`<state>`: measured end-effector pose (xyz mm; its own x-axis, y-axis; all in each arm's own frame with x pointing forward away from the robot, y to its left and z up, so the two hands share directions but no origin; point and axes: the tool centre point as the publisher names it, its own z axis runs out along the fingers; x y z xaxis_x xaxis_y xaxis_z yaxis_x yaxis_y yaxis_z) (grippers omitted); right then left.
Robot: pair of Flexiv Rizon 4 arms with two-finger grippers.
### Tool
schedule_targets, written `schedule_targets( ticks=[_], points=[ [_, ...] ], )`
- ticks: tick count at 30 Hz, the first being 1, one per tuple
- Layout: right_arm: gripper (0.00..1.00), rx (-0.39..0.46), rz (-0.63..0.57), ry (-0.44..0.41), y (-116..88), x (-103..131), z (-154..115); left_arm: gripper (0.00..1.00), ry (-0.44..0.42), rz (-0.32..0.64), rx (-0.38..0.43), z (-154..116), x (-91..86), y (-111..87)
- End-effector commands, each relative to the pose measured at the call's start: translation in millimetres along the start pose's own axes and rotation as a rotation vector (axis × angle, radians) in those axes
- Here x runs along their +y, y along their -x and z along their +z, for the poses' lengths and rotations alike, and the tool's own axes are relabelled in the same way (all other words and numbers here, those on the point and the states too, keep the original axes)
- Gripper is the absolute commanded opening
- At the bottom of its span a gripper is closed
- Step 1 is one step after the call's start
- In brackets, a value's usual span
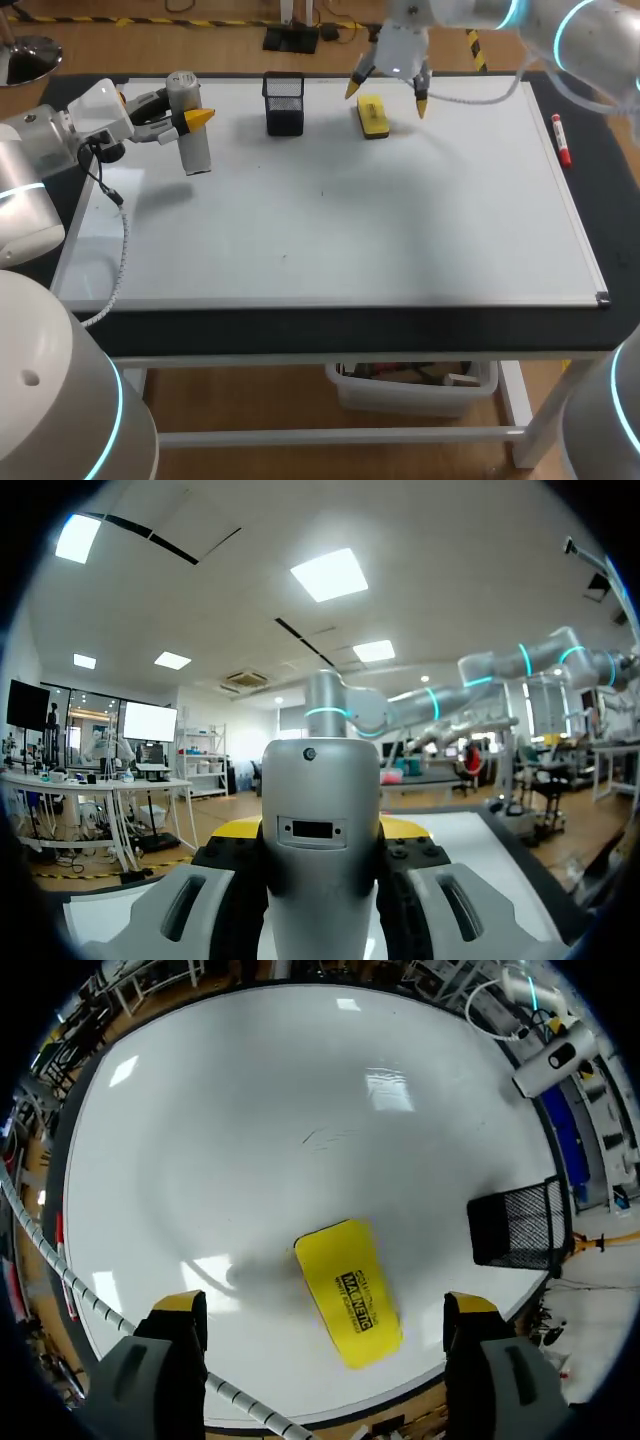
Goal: Pick up the inspection probe, press it on each red-marked spot on the whiteboard one by one, put down the probe, pick up the eraser, and wipe off all the red marks.
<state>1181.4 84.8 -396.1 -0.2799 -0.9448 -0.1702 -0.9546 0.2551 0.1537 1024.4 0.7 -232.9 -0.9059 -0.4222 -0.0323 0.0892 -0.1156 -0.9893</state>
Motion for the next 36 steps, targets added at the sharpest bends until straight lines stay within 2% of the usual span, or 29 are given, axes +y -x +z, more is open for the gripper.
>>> schedule_targets(
  ticks=[1,4,9,12,23,36],
  points=[
    [1.00,-0.130,0.091,0.012,-15.9,-1.4,-17.9,0.00,-0.004,0.002,0.000,0.1,0.3,0.2],
    [1.00,-0.192,0.186,0.028,-18.6,-5.0,-29.0,0.00,-0.004,0.002,0.000,0.1,0.3,0.2],
    [1.00,-0.343,0.309,0.066,-21.9,-10.1,-51.0,0.00,-0.004,0.002,0.000,0.1,0.3,0.2],
    [1.00,-0.378,0.396,0.082,-22.8,-13.5,-64.2,0.00,-0.004,0.002,0.000,0.1,0.3,0.2],
    [1.00,-0.489,0.548,0.079,-30.4,-10.3,-117.5,0.00,-0.004,0.002,0.000,0.1,0.3,0.2],
    [1.00,-0.510,0.589,0.073,-38.5,-2.5,-149.4,0.00,-0.004,0.002,0.000,0.1,0.3,0.2]
  ],
)
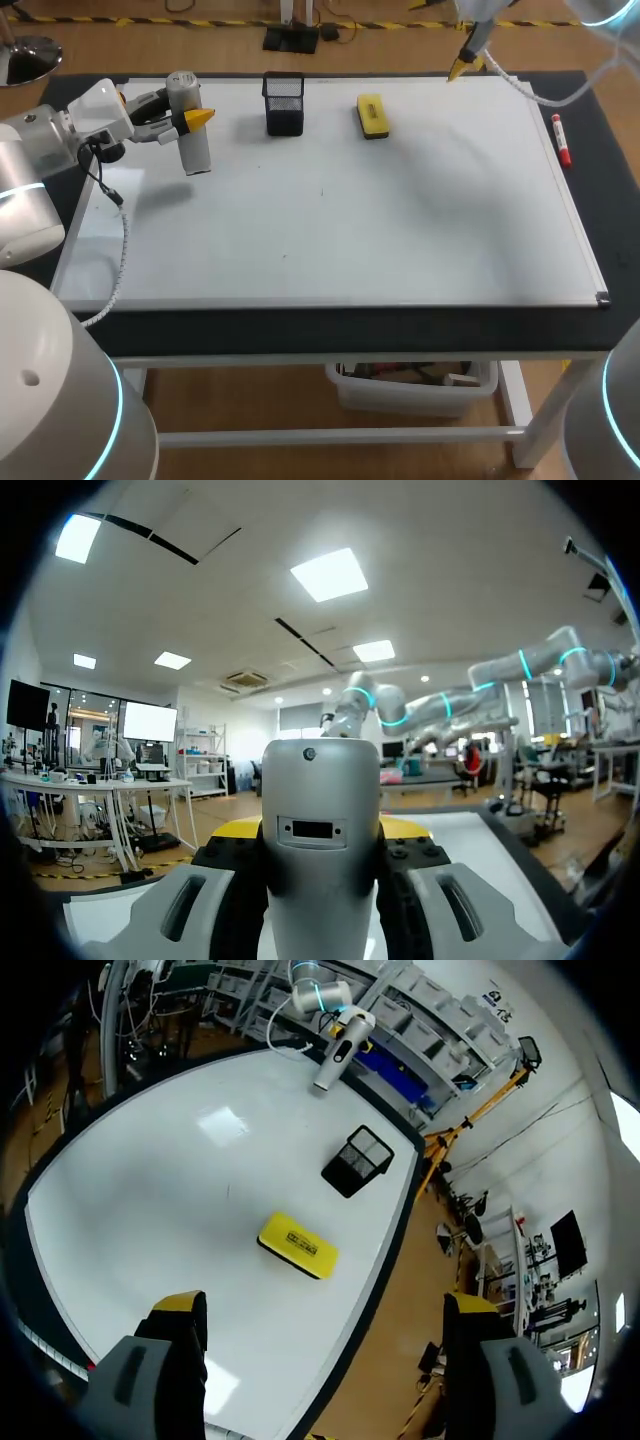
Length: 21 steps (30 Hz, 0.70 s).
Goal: Pick up the inspection probe, press it on each red-marked spot on the whiteboard one by one, put down the probe, pick up the eraser, and wipe off all the red marks.
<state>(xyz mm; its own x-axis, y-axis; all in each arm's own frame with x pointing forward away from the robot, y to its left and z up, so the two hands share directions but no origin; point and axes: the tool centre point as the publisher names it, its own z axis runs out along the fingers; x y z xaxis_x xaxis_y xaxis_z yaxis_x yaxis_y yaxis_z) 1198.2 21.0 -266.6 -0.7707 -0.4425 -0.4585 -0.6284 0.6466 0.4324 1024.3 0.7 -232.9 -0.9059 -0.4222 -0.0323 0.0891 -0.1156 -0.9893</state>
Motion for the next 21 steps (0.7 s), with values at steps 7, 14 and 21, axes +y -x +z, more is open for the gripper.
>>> schedule_targets(
  ticks=[7,14,21],
  points=[
    [1.00,-0.005,-0.004,-0.016,-5.3,7.6,-10.4,0.00,-0.002,0.002,0.001,2.1,-2.6,2.5],
    [1.00,-0.005,-0.004,-0.016,-5.3,7.6,-10.4,0.00,-0.005,0.031,0.058,22.0,-18.6,19.6],
    [1.00,-0.005,-0.004,-0.016,-5.3,7.6,-10.4,0.00,-0.015,0.062,0.149,56.9,-33.3,41.2]
  ],
)
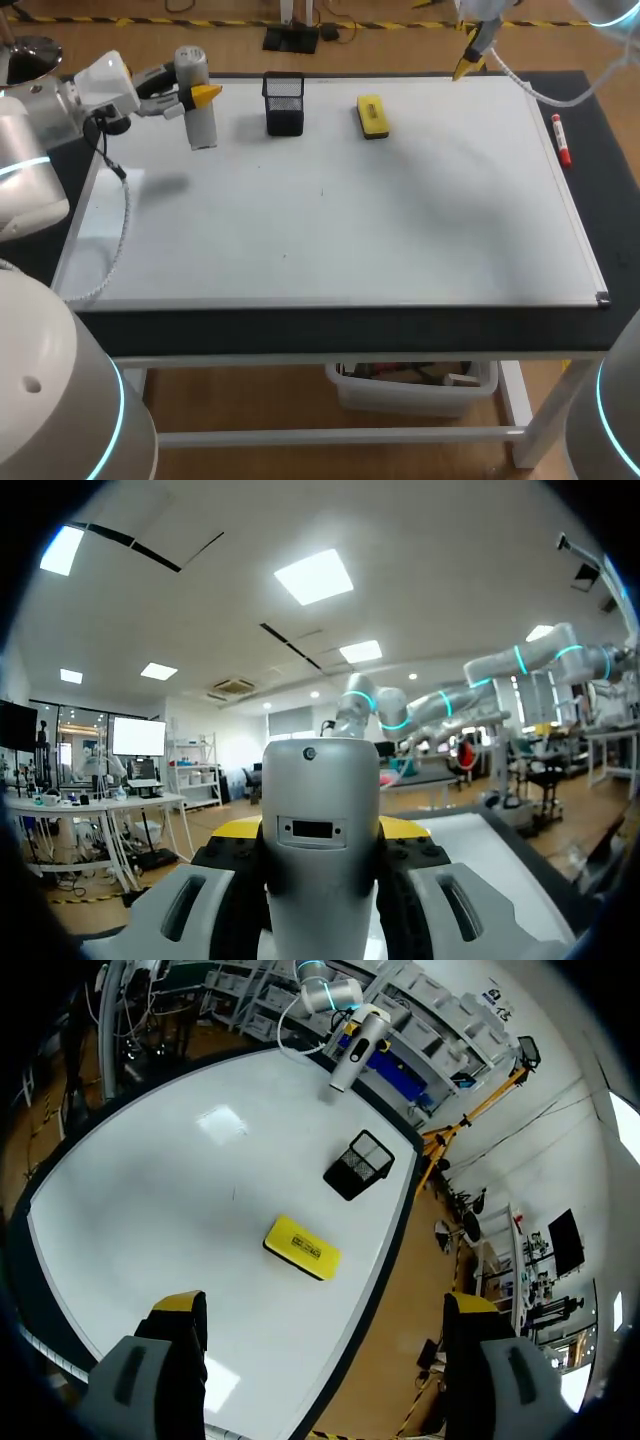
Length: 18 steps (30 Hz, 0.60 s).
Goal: Pick up the inspection probe, press it on each red-marked spot on the whiteboard one by one, put down the probe, pick up the eraser, and wipe off all the red marks.
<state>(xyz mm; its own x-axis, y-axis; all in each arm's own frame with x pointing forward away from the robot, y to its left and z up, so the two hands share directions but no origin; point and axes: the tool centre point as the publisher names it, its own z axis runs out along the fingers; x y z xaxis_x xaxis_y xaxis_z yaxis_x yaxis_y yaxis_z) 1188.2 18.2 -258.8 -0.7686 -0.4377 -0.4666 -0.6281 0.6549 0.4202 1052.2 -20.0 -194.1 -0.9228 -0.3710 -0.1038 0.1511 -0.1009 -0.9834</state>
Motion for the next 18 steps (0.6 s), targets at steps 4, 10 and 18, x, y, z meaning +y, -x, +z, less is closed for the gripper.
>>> schedule_targets(
  ticks=[4,10,18],
  points=[
    [1.00,0.004,-0.003,-0.001,0.1,-0.3,-1.5,0.00,-0.013,0.005,0.124,41.0,-0.6,37.5],
    [1.00,0.004,-0.003,-0.001,0.1,-0.3,-1.5,0.00,-0.037,0.009,0.171,73.3,-2.4,54.4],
    [1.00,0.004,-0.003,-0.001,0.1,-0.3,-1.5,0.00,-0.068,0.018,0.243,110.3,-6.6,67.3]
  ],
)
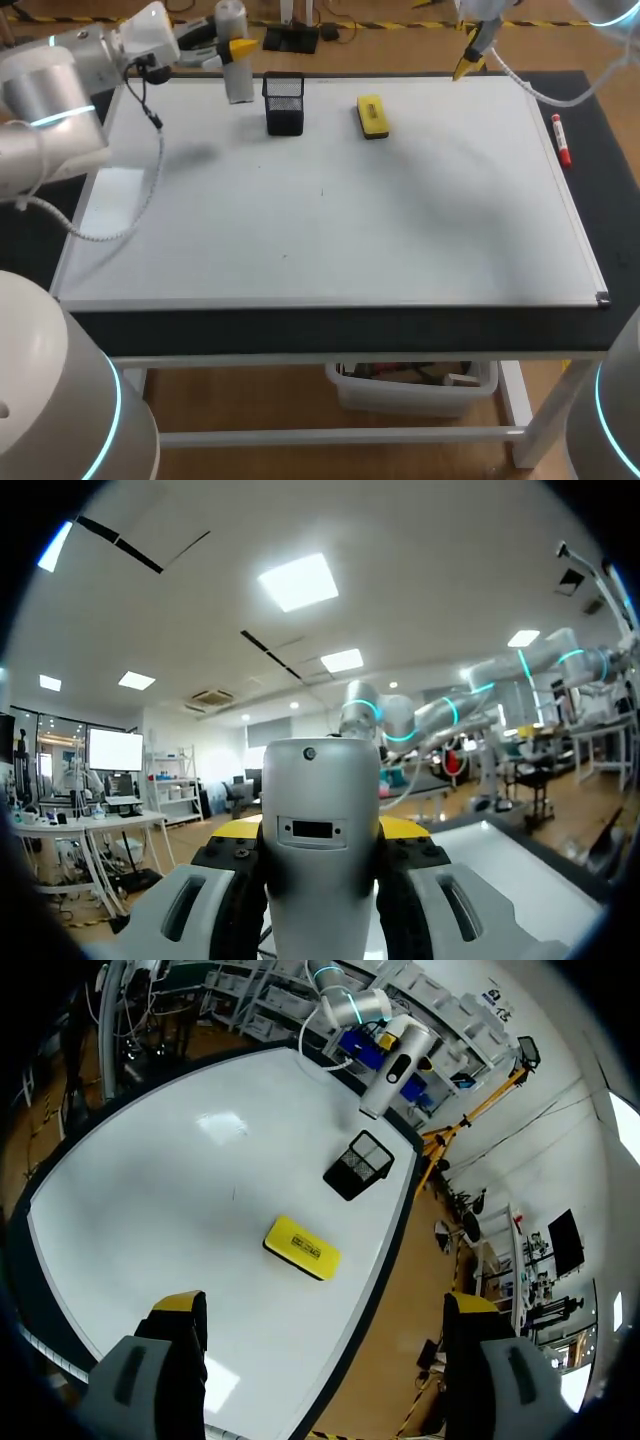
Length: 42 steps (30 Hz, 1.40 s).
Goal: Pick up the inspection probe, press it on each red-marked spot on the whiteboard one by one, put down the probe, pick up the eraser, and wipe off all the red marks.
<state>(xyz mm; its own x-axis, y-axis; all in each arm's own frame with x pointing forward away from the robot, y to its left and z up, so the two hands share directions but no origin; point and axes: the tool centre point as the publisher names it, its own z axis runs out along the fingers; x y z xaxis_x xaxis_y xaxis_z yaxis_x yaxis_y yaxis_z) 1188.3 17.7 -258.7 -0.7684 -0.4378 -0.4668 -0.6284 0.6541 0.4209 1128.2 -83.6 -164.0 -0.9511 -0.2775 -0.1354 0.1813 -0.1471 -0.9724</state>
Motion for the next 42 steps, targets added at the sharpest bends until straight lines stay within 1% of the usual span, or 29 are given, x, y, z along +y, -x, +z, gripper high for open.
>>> schedule_targets(
  ticks=[1,12,20,32,36,42],
  points=[
    [1.00,0.004,-0.002,-0.002,0.1,0.1,-1.2,0.00,-0.018,0.000,0.149,21.5,6.6,21.2],
    [1.00,0.004,-0.002,-0.002,0.1,0.1,-1.2,0.00,-0.039,-0.014,0.220,51.1,16.4,36.3],
    [1.00,0.004,-0.002,-0.002,0.1,0.1,-1.2,0.00,-0.053,-0.029,0.247,66.1,25.2,39.6],
    [1.00,0.004,-0.002,-0.002,0.1,0.1,-1.2,0.00,-0.047,-0.072,0.258,71.0,47.9,35.7],
    [1.00,0.004,-0.002,-0.002,0.1,0.1,-1.2,0.00,-0.046,-0.070,0.264,72.5,52.8,35.4],
    [1.00,0.004,-0.002,-0.002,0.1,0.1,-1.2,0.00,-0.035,-0.081,0.270,74.5,66.0,35.0]
  ],
)
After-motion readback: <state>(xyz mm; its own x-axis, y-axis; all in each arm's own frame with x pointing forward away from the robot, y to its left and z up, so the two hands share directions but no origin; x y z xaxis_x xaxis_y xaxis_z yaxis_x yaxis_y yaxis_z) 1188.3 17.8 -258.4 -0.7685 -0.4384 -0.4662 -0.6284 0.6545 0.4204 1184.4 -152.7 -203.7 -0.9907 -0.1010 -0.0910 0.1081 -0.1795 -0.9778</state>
